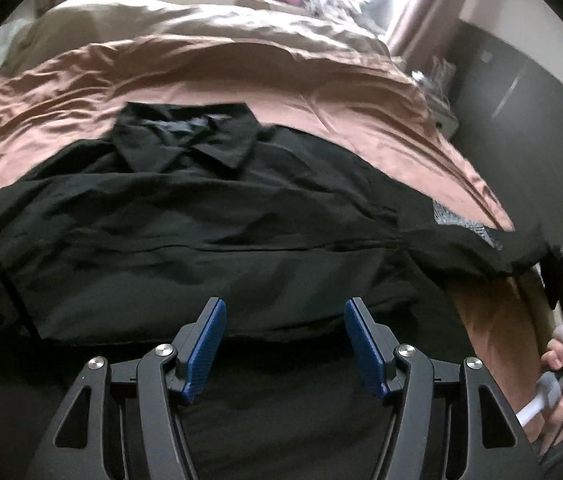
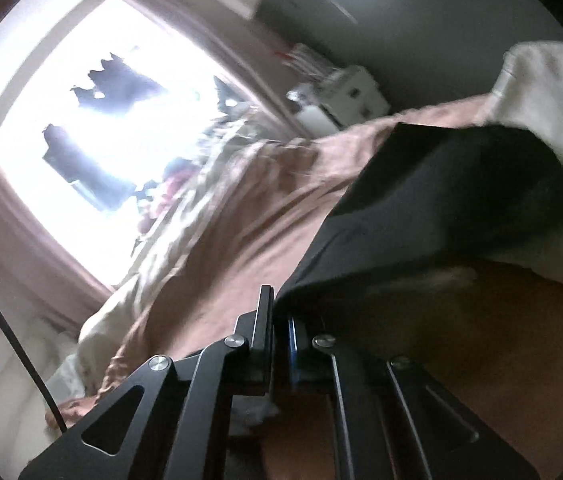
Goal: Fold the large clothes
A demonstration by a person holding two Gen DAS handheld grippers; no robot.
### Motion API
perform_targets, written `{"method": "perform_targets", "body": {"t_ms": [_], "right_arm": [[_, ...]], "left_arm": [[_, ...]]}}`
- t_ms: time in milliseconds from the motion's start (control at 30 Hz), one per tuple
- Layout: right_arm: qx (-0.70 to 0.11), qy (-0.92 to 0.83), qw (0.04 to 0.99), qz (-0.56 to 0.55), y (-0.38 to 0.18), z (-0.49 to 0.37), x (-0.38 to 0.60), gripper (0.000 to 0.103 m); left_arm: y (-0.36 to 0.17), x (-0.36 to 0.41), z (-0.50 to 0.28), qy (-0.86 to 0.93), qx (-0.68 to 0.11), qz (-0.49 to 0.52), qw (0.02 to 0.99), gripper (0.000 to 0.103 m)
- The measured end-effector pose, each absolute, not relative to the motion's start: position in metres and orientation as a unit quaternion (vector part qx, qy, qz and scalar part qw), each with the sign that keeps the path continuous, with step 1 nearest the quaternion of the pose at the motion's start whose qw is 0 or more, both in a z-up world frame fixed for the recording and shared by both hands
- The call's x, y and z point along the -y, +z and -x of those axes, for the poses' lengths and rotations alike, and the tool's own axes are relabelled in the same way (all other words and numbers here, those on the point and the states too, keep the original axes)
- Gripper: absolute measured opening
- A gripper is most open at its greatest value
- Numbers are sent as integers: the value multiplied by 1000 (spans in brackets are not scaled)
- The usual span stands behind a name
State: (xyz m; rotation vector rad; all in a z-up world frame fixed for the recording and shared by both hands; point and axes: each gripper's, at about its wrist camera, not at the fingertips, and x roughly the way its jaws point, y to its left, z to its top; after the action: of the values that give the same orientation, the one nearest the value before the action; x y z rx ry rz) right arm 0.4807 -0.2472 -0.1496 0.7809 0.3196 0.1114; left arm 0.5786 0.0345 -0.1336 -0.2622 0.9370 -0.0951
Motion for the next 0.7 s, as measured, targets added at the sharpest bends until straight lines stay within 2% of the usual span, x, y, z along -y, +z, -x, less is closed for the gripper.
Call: {"method": "perform_targets", "body": {"t_ms": [267,467,700], "right_arm": [[-122,148,914,-358,-113,-454,183,3],[-130,216,901,-353,-107,-446,130,3],[-156,273,884,-345,-113,-458,108,3]], "left_arm": [[-155,18,-612,-78,-492,66,865,63],[-180,34,-625,-55,-507,22,860,63],[-169,14,-621,-74,-495,71,863,63]]}}
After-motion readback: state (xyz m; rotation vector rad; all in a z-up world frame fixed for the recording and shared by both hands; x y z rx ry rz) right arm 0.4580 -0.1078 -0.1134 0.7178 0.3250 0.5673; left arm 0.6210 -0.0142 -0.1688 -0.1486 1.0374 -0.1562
